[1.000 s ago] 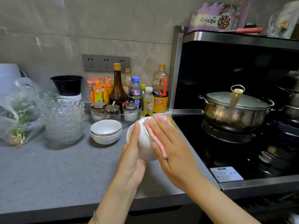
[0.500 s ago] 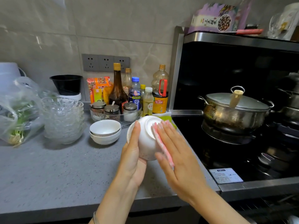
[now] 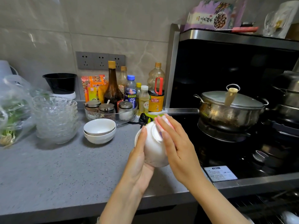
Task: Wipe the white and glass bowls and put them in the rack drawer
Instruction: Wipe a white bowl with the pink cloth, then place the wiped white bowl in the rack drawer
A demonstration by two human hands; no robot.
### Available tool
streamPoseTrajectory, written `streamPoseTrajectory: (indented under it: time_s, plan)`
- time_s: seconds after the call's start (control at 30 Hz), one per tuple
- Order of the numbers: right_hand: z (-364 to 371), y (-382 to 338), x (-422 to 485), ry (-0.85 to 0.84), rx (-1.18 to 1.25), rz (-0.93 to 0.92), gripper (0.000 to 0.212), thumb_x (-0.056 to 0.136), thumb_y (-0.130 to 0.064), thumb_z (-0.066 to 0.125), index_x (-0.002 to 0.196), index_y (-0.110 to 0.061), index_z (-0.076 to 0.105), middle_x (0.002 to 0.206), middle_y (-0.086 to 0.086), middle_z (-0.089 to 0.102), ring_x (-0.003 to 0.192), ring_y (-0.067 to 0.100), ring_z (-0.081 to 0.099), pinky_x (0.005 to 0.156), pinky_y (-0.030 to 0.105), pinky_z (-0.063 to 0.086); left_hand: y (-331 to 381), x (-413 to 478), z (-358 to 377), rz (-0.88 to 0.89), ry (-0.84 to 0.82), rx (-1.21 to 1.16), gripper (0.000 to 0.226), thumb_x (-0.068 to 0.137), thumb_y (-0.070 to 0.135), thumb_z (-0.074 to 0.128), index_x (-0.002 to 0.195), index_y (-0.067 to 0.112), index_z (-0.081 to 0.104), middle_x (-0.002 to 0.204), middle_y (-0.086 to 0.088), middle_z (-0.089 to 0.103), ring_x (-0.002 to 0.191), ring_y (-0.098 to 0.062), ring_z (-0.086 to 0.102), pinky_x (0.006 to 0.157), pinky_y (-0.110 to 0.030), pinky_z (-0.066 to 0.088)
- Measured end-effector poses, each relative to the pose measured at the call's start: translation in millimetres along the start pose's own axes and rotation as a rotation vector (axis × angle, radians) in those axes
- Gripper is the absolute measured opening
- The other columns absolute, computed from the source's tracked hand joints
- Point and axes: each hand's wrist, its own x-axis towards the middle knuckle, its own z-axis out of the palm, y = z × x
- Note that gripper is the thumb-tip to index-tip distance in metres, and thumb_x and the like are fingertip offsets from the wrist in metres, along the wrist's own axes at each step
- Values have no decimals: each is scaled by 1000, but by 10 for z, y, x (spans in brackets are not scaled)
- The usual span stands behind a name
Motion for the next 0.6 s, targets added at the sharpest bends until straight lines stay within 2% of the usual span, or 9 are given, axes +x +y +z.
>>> streamPoseTrajectory:
  time_s: [0.1, 0.2, 0.27, 0.33, 0.43, 0.53, 0.6]
  plan:
    - [-2, 93, -52, 36, 66, -2, 41, 100, -37, 31, 136, -31, 48, 144, -21, 43, 139, 1, 31, 114, 28, 29, -23, 5, -39, 12, -4, 8, 51, 88, 45, 48, 123, 11, 62, 119, -12, 68, 105, -21, 67, 85, -37, 57]
    - [-71, 297, -123, 47, 62, 35, 42, 100, -37, 34, 136, -26, 50, 142, -21, 45, 137, 0, 35, 113, 35, 33, -31, 46, -109, 53, 79, 34, 60, 84, 50, 51, 127, 10, 59, 123, -13, 66, 113, -23, 63, 98, -44, 46]
    - [-163, 466, -178, 35, 72, 79, 44, 98, -43, 35, 135, -26, 52, 142, -20, 46, 136, 0, 37, 111, 41, 37, 2, 83, -180, 96, 173, 88, 63, 78, 50, 56, 128, 12, 59, 120, -10, 67, 113, -20, 63, 96, -41, 46]
    - [-268, 635, -251, 2, 64, 105, 45, 98, -47, 36, 135, -28, 50, 143, -19, 45, 135, 0, 37, 110, 42, 38, 24, 106, -271, 110, 225, 128, 57, 76, 47, 58, 121, 14, 63, 114, -6, 71, 106, -17, 66, 93, -38, 49]
    - [-380, 855, -391, -135, -153, 156, 46, 98, -48, 38, 140, -30, 46, 148, -19, 36, 137, -4, 31, 114, 30, 31, -5, 77, -333, 80, 233, 128, 54, 77, 46, 58, 120, 14, 63, 112, -5, 71, 108, -17, 65, 96, -38, 47]
    - [-387, 1019, -560, -428, -362, 221, 52, 97, -46, 44, 146, -30, 37, 149, -25, 16, 142, -3, 17, 116, 19, 18, -76, 47, -350, 64, 253, 118, 56, 75, 45, 59, 120, 13, 63, 111, -6, 71, 109, -18, 64, 98, -37, 46]
    - [-387, 1081, -630, -508, -410, 183, 53, 96, -44, 48, 146, -28, 38, 147, -25, 13, 144, -1, 12, 117, 21, 15, -130, 25, -352, 54, 253, 116, 52, 75, 44, 59, 117, 13, 64, 109, -5, 72, 104, -15, 67, 98, -37, 46]
